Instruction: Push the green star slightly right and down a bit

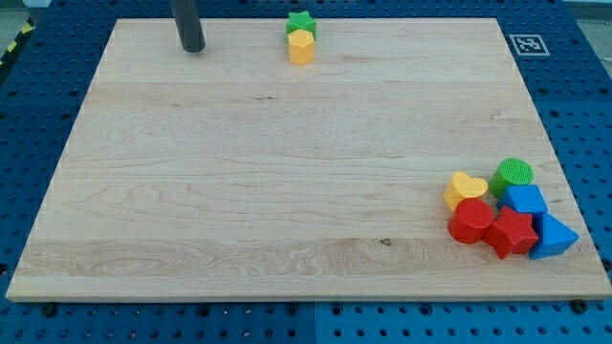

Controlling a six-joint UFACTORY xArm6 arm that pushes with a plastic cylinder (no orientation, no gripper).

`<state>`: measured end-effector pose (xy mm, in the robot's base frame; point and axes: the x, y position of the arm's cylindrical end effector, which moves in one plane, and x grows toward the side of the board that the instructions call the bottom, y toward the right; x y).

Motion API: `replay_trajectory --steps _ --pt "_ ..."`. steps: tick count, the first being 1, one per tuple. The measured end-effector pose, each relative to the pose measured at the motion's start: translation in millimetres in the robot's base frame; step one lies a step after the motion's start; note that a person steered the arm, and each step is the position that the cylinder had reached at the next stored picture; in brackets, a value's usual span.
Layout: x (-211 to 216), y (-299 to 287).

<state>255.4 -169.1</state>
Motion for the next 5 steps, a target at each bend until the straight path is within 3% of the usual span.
replay_trajectory --steps 1,3,5 --pt "0.0 0.0" --pt "-46.2 1.1" --pt "-61.2 83.6"
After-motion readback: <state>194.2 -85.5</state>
